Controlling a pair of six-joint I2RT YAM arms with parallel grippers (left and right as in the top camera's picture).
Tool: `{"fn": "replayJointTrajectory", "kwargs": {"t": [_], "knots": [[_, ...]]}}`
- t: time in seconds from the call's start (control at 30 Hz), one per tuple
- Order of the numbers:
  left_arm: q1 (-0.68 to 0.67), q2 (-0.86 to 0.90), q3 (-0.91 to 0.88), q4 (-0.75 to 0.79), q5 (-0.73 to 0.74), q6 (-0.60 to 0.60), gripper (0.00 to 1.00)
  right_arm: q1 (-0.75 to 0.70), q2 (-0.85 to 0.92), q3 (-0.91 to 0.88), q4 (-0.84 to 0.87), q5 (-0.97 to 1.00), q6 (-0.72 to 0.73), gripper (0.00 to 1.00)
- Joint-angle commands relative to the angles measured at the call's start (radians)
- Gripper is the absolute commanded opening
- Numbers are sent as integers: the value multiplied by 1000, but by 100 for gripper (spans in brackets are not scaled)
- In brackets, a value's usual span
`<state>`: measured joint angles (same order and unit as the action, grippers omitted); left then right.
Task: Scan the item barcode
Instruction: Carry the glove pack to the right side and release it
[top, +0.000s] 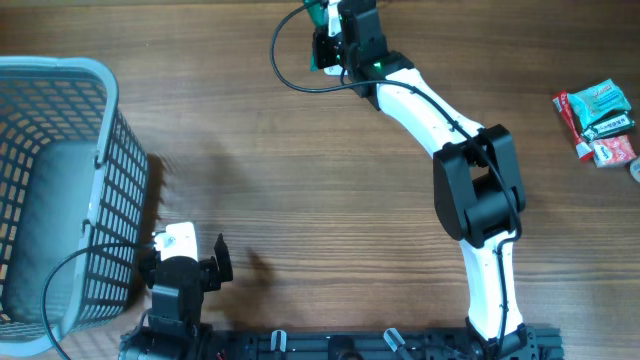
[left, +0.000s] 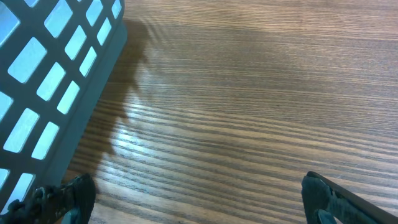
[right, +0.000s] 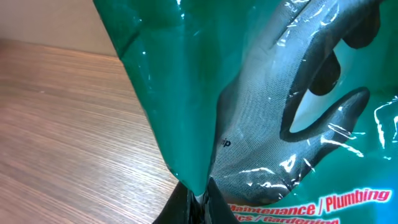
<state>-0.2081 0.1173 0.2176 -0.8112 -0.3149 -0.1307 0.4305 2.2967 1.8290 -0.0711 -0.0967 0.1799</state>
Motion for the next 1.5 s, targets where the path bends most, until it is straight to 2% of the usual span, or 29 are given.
{"fn": "replayJointTrajectory", "kwargs": {"t": [0.0,0.13,0.27,0.33,0.43,0.5,0.67,0.77,0.8,0.83,0.87,0.9,0.97,1.03,1.17,1.3,1.47], "knots": [[5,-6,-8,-1,8,19,100,-3,3,15,-11,59,27,5],[5,-6,-8,-1,8,19,100,-12,-154,19,-136,193,7,4],[5,-6,-8,-1,8,19,100,-63,-335,19,-410,416,88,5],[5,-6,-8,-1,8,19,100,-118,-367,19,-553,525,118,4],[5,-6,-8,-1,8,19,100,-259,-356,-17,-741,566,171,4],[5,-6,-8,-1,8,19,100,-370,-341,-107,-767,521,187,5],[5,-6,-8,-1,8,19,100,-596,-304,-335,-654,345,176,4],[5,-6,-8,-1,8,19,100,-672,-295,-367,-636,311,145,5],[5,-6,-8,-1,8,19,100,-687,-303,-361,-641,312,134,22],[5,-6,-8,-1,8,19,100,-698,-314,-341,-665,309,136,45],[5,-6,-8,-1,8,19,100,-703,-328,-315,-697,294,137,70],[5,-6,-8,-1,8,19,100,-705,-344,-290,-724,276,137,100],[5,-6,-8,-1,8,19,100,-703,-391,-216,-806,201,137,99],[5,-6,-8,-1,8,19,100,-682,-476,-135,-895,21,135,100],[5,-6,-8,-1,8,19,100,-614,-721,-119,-925,-199,135,100],[6,-6,-8,-1,8,19,100,-539,-1013,-119,-938,-212,137,100],[5,-6,-8,-1,8,19,100,-532,-1308,-119,-940,-212,138,100]]}}
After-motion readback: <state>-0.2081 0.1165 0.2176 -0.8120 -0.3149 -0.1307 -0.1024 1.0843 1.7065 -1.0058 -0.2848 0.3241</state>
